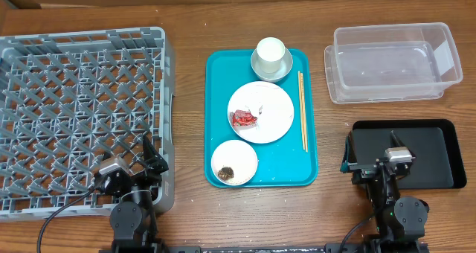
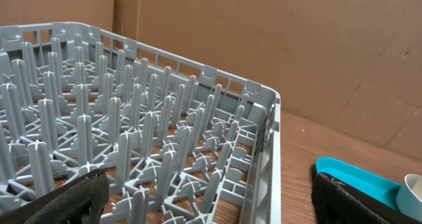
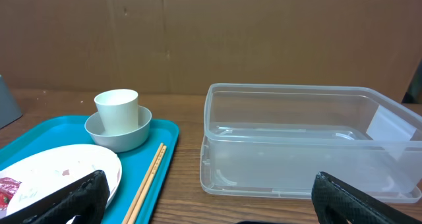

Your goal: Sort waste into correct bins and load items into the dishwasher

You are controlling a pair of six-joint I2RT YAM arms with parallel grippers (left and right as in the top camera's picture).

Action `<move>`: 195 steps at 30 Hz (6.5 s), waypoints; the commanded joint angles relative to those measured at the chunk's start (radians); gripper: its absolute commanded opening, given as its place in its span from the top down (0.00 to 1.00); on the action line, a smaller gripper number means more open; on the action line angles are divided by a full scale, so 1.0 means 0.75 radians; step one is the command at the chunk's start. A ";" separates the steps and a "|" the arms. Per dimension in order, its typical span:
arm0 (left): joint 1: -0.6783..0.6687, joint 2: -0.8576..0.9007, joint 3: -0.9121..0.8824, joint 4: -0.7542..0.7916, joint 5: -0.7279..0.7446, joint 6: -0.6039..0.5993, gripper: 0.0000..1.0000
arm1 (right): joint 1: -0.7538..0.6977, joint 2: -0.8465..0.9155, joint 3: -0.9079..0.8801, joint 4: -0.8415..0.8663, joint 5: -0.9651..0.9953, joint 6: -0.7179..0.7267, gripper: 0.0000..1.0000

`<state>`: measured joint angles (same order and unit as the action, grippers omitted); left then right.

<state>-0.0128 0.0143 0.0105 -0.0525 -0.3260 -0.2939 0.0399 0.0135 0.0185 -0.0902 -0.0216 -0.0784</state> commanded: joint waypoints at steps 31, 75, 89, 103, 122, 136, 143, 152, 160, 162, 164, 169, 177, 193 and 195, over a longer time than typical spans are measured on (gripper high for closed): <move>-0.001 0.007 -0.007 0.007 -0.334 -0.022 0.00 | 0.007 -0.014 -0.014 0.292 -0.153 0.103 0.00; -0.001 0.007 -0.007 0.007 -0.334 -0.022 0.00 | 0.306 2.138 1.728 -0.698 -1.081 0.486 0.00; -0.001 0.007 -0.007 0.006 -0.334 -0.022 0.00 | 0.591 2.394 1.729 -0.738 -0.153 1.083 0.42; -0.001 0.007 -0.007 0.006 -0.334 -0.022 0.00 | 0.726 2.408 1.719 -0.828 0.221 1.372 0.57; -0.001 0.007 -0.007 0.007 -0.334 -0.022 0.00 | 0.772 2.516 1.717 -0.801 0.176 1.367 0.84; -0.001 0.007 -0.007 0.007 -0.334 -0.022 0.00 | 0.730 2.436 2.023 -1.058 0.180 1.267 0.96; -0.001 0.007 -0.007 0.007 -0.334 -0.022 0.00 | 0.590 2.405 2.470 -1.451 0.241 1.105 0.96; -0.001 0.007 -0.007 0.007 -0.334 -0.022 0.00 | 0.313 2.403 2.602 -1.542 0.389 1.114 0.96; -0.001 0.007 -0.007 0.006 -0.334 -0.022 0.00 | 0.024 2.411 2.542 -1.436 0.384 1.226 0.96; -0.001 0.007 -0.007 0.006 -0.334 -0.022 0.00 | -0.009 2.428 2.521 -1.395 0.347 1.189 0.86; -0.001 0.007 -0.007 0.006 -0.334 -0.022 0.00 | -0.023 2.444 2.503 -1.345 0.277 1.080 0.71; -0.001 0.007 -0.007 0.006 -0.334 -0.022 0.00 | -0.018 2.458 2.497 -1.312 0.133 0.896 0.32; -0.001 0.007 -0.007 0.007 -0.334 -0.022 0.00 | 0.103 2.459 2.454 -1.329 -0.449 0.746 0.02; -0.001 0.007 -0.007 0.006 -0.334 -0.022 0.00 | 0.660 2.461 1.846 -0.686 0.137 0.947 0.16; -0.001 0.007 -0.007 0.007 -0.334 -0.022 0.00 | 0.678 2.462 1.796 -0.648 0.227 0.988 0.16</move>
<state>-0.0128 0.0181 0.0097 -0.0475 -0.5621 -0.2939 0.5369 1.8591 1.4151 -0.6079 -0.0109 0.6064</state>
